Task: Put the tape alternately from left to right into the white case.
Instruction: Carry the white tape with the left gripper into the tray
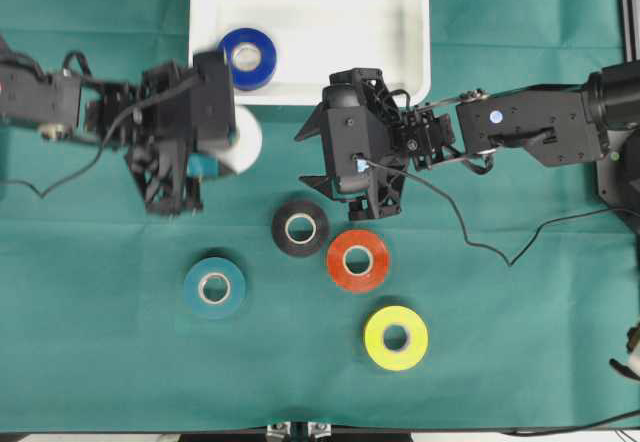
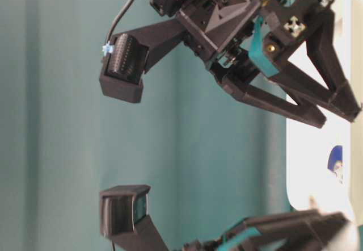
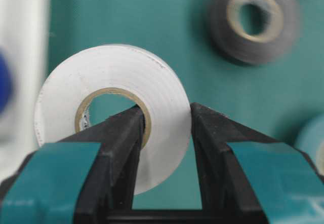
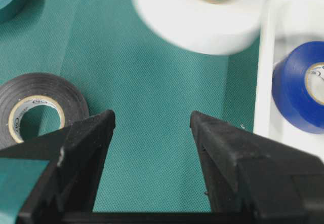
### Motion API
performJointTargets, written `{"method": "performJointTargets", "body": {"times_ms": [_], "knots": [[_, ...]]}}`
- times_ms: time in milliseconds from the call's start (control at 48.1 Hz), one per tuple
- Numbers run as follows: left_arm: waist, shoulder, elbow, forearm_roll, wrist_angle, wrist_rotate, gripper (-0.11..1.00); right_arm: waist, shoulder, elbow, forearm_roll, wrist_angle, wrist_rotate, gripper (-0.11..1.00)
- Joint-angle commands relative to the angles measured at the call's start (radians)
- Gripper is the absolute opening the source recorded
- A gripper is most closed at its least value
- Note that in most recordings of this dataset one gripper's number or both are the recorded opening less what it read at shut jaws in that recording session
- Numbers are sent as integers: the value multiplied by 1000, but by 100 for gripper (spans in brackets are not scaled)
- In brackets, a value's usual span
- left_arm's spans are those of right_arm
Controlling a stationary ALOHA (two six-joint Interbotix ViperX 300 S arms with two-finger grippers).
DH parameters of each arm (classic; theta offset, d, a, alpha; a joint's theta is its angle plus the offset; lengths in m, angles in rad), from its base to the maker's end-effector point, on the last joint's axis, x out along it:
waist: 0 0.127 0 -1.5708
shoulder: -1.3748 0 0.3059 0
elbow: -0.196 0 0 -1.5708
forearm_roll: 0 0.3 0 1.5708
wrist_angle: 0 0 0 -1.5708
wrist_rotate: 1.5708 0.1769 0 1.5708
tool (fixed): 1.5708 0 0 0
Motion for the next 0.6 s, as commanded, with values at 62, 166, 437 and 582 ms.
{"method": "performJointTargets", "body": {"times_ms": [62, 166, 437, 582], "knots": [[75, -28, -12, 3, -3, 41, -3, 2, -29, -8, 2, -5, 2, 68], [123, -26, -20, 3, -6, 97, -3, 2, -29, -6, 2, -5, 2, 68], [221, -5, -46, 3, -9, 207, -3, 2, -29, -6, 2, -6, 2, 68], [232, 12, -52, 3, -9, 213, -3, 2, -29, -6, 2, -8, 2, 68]]}}
